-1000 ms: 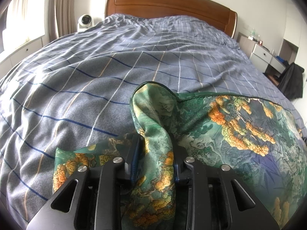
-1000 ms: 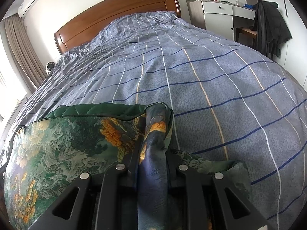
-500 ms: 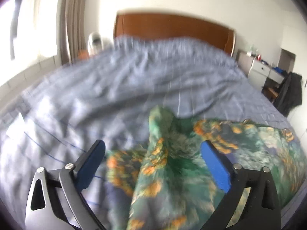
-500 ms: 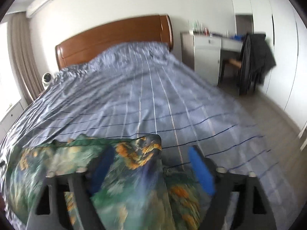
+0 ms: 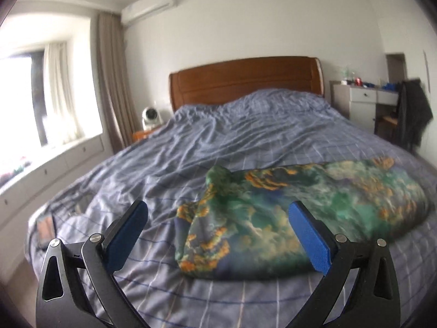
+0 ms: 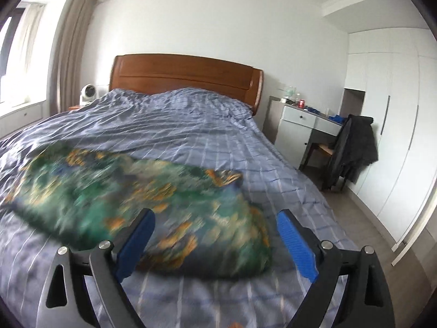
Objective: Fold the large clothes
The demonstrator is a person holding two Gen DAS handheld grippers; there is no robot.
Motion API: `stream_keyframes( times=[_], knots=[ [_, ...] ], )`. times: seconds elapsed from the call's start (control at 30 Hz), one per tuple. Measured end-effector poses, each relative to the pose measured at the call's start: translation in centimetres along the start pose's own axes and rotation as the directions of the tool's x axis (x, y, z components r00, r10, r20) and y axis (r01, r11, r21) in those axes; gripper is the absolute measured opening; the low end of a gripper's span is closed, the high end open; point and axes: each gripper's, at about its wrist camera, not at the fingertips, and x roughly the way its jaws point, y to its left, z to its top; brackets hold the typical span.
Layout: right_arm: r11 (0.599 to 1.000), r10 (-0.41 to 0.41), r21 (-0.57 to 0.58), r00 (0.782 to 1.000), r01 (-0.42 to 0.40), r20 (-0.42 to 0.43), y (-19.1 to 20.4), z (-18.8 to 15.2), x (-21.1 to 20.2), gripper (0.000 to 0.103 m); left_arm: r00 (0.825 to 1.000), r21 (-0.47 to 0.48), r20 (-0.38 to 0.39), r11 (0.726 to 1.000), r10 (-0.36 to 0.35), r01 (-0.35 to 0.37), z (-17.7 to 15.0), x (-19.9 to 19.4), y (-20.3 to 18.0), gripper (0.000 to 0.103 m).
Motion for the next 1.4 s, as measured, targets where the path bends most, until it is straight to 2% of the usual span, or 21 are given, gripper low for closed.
stream_keyframes(
  times=[0.1,0.17,0.33,0.43,0.53,0.63,0.67,0.73,0.8,0.87,0.97,1.0,1.03,1.13,1.17,1.27,1.33,1.37,1.4],
  knots=[
    [0.999,0.036,-0.026,0.999,-0.037,-0.028,0.8,-1.2,-0.8,0.093,0.998,0.084,-0.035,0.995,-0.043,0.046,-0.5,-0.8,-1.9,0.103],
    [0.998,0.052,-0.033,0.998,-0.053,-0.037,1.3,-1.7,-1.2,0.093,0.995,0.103,-0.063,0.991,-0.076,0.082,-1.0,-1.2,-2.7,0.103],
    [0.998,0.058,-0.002,0.996,-0.058,-0.068,1.0,-2.2,-1.4,0.095,0.964,0.042,-0.181,0.978,-0.195,0.205,-1.7,-0.8,-3.2,0.103],
    [0.999,0.038,0.028,0.993,-0.035,-0.113,0.3,-2.8,-0.6,0.102,0.924,-0.047,-0.27,0.962,-0.272,0.27,-2.2,0.5,-2.6,0.103],
    [0.997,0.039,0.072,0.988,-0.028,-0.148,-1.3,-3.1,0.0,0.102,0.896,-0.103,-0.328,0.954,-0.299,0.281,-2.6,2.0,-2.1,0.103],
    [0.992,0.052,0.121,0.986,-0.033,-0.159,-2.9,-3.5,0.3,0.102,0.838,-0.126,-0.441,0.946,-0.322,0.298,-1.7,5.4,-2.6,0.103],
    [0.99,0.053,0.136,0.986,-0.032,-0.159,-3.4,-3.7,0.4,0.102,0.829,-0.123,-0.454,0.944,-0.327,0.306,-1.4,6.2,-2.8,0.103],
    [0.985,0.058,0.169,0.984,-0.029,-0.168,-4.2,-4.1,0.8,0.102,0.793,-0.124,-0.495,0.932,-0.355,0.339,0.2,8.8,-4.1,0.103],
    [0.978,0.074,0.204,0.98,-0.035,-0.183,-4.8,-4.5,1.2,0.102,0.777,-0.14,-0.495,0.918,-0.389,0.37,1.8,10.9,-5.3,0.103],
    [0.973,0.094,0.226,0.976,-0.049,-0.195,-5.1,-4.9,1.6,0.102,0.783,-0.129,-0.48,0.914,-0.396,0.384,3.5,13.1,-7.0,0.103],
    [0.971,0.131,0.223,0.973,-0.086,-0.192,-4.9,-4.9,1.6,0.102,0.779,-0.082,-0.477,0.903,-0.408,0.422,5.9,17.0,-10.5,0.102],
    [0.971,0.14,0.219,0.972,-0.098,-0.187,-4.8,-4.7,1.5,0.102,0.783,-0.066,-0.473,0.902,-0.405,0.427,6.5,18.4,-11.6,0.102],
    [0.97,0.155,0.213,0.971,-0.115,-0.179,-4.7,-4.6,1.4,0.102,0.791,-0.05,-0.467,0.905,-0.395,0.422,7.0,19.9,-12.8,0.102],
    [0.963,0.202,0.215,0.965,-0.164,-0.167,-4.4,-4.5,1.1,0.102,0.801,-0.025,-0.482,0.919,-0.355,0.393,7.3,23.3,-14.8,0.102],
    [0.959,0.218,0.22,0.961,-0.178,-0.169,-4.3,-4.5,1.1,0.102,0.797,-0.024,-0.492,0.921,-0.35,0.39,7.1,23.9,-15.0,0.102],
    [0.951,0.251,0.232,0.95,-0.206,-0.184,-4.1,-4.9,1.2,0.102,0.768,-0.028,-0.554,0.929,-0.322,0.369,5.2,25.6,-15.5,0.102],
    [0.951,0.259,0.226,0.946,-0.213,-0.196,-4.0,-5.4,1.3,0.102,0.738,-0.041,-0.582,0.919,-0.341,0.392,3.0,24.8,-15.5,0.102],
    [0.951,0.259,0.223,0.945,-0.213,-0.2,-3.9,-5.7,1.3,0.102,0.74,-0.032,-0.578,0.915,-0.345,0.402,2.5,24.1,-15.5,0.102],
    [0.951,0.257,0.224,0.945,-0.211,-0.203,-4.0,-5.8,1.4,0.102,0.752,-0.003,-0.564,0.911,-0.342,0.412,1.9,22.8,-15.6,0.102]
  ],
)
